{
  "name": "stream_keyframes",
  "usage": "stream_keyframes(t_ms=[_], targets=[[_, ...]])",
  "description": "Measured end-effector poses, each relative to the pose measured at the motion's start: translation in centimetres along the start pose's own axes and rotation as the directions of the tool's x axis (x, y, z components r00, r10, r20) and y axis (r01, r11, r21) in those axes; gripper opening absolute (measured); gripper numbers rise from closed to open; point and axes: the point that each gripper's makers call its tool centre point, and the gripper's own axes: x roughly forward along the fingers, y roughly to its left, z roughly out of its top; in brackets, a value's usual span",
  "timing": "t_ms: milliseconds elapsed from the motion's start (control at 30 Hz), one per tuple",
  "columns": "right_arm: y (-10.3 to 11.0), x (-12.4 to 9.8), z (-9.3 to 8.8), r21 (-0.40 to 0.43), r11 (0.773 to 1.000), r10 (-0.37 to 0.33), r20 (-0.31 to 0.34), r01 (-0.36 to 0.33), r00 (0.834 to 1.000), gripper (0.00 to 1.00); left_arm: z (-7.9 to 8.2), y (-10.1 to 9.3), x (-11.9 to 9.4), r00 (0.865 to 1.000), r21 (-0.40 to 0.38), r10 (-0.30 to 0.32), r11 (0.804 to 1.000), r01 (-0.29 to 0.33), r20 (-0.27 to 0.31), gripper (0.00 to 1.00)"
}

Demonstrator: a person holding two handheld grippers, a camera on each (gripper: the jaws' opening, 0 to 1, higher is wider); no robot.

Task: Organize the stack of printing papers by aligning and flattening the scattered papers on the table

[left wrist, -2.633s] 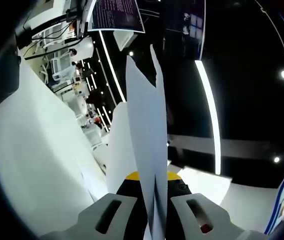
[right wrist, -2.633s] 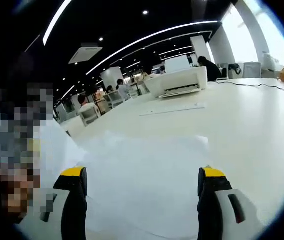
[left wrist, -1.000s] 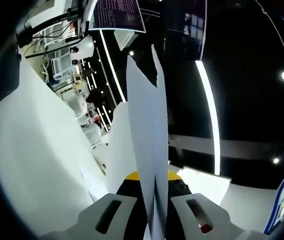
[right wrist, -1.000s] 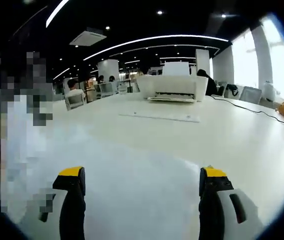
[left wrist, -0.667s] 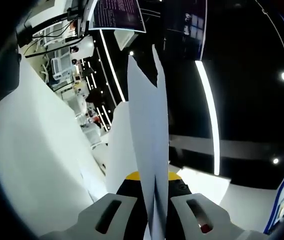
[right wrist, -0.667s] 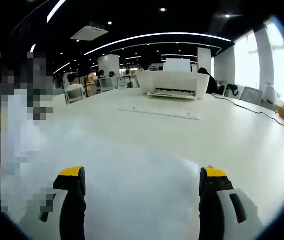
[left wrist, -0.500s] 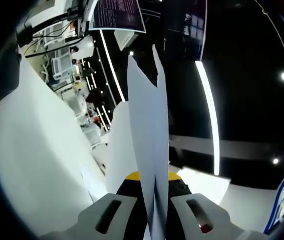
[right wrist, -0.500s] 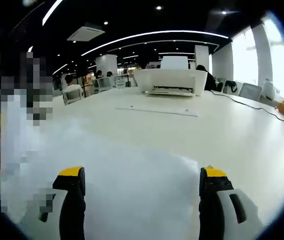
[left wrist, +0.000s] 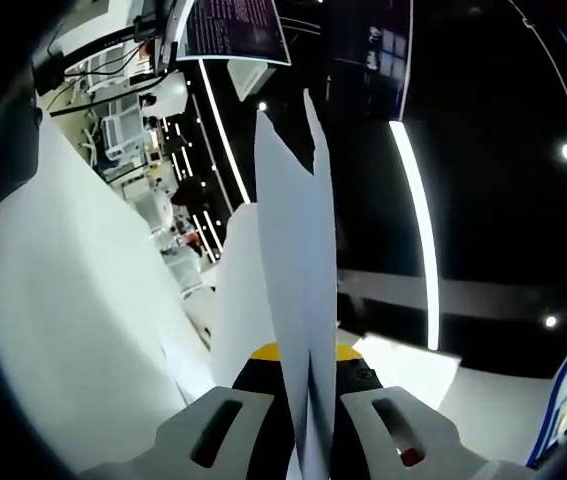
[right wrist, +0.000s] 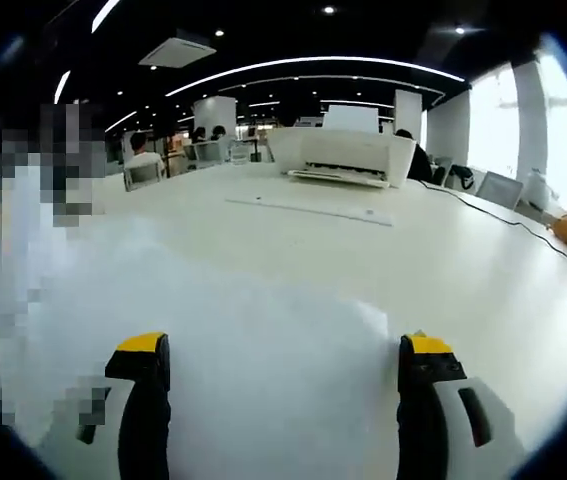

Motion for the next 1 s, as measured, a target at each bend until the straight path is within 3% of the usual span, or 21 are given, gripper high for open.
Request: stream_keyframes(t_ms=[200,333,767,1000], targets=[[0.0,0.1,0.2,-0.001,1.000,-0.002,0.015,0.002,1.000,0.89,0.0,0.0,0.0,1.000,0.002,0.001,1.000,-0.001,-0.001,0.06],[0.6,0.2,0.5,-0.016,1.000,0.020,0.020,-0.020,1.000,0.82,0.0,0.0,0.0,1.000,0.003,0.002,1.000,-0.002,-0.002,0.06],[1.1,0.1,0.4,-0.005,1.000,-0.007,0.072,0.007,0.997,0.82,-0.1,0.0,0.0,1.000,0.006,0.003,1.000,-0.003,-0.003,0.06],[1.2,0.0,0.6,-0.043,0.999,-0.022,0.102,0.026,0.995,0.81,0.0,-0.1,0.0,1.000,0.007,0.003,1.000,-0.003,-0.002,0.06]])
